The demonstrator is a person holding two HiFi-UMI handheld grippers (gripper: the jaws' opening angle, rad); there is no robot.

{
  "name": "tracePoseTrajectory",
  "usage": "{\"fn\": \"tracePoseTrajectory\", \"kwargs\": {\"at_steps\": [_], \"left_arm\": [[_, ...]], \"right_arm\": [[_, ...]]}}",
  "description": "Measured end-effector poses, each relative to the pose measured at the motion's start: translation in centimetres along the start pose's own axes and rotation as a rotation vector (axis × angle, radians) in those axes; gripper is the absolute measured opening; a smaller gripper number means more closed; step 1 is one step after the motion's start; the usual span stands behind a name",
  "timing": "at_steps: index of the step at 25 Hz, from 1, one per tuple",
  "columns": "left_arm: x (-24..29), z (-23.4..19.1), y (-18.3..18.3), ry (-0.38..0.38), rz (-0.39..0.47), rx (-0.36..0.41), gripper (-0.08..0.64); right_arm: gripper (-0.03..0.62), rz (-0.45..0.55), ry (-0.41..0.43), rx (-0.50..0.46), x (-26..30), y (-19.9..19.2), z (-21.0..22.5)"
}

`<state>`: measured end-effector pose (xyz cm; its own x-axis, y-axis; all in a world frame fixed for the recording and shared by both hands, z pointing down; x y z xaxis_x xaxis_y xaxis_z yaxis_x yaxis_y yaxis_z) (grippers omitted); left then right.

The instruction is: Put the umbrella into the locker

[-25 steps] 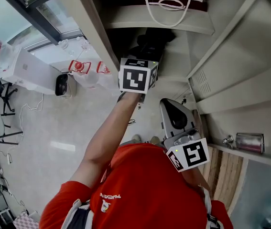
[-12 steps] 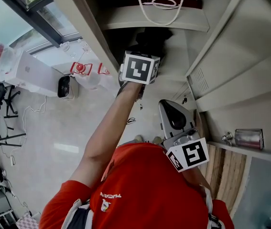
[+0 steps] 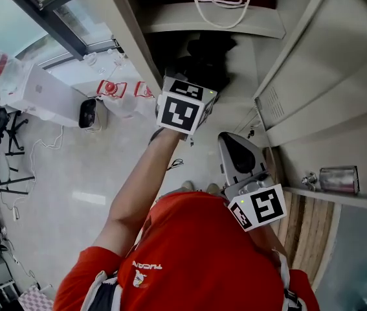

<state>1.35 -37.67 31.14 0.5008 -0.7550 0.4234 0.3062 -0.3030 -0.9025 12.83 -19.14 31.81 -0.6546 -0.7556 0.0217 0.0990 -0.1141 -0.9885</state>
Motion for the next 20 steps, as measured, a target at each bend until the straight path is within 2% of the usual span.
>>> {"fn": "tracePoseTrajectory", "kwargs": {"at_steps": [5,11,15,20], "left_arm": [[-2.4,0.5,-1.2,-0.048,0.116,-0.003,0.434],[-7.2,0.8,-1.8,-0.077,0.313,-0.036,0.412],[-10.9,1.2,-1.9,-0.066,0.448,-0.028,0.236],[-14.0,1.5,-2.1,-0.047,0.528,-0.002,0.143]], "right_arm": [[0.003,-0.001,-0.019,0.0,-0.4,-0.2,0.5],[0.003,0.012,-0.032,-0.013,-0.8,0.5,0.7],[0.003,0.03,-0.025,-0.031,-1.0,1.3,0.7],[0.003,0.045,-0.006,-0.053,-1.0,1.9,0.3]]}}
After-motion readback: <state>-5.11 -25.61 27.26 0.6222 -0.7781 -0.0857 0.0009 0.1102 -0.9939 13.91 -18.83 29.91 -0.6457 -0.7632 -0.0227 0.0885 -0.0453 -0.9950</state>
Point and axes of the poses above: the fingertips, and each gripper's own axes: x forward along the fingers, z to its right, y out of its top, the point moved 10 cm from there along -x, backward along the fingers, and after that the axes turned 7 degrees about y, right-handed, at the moved point
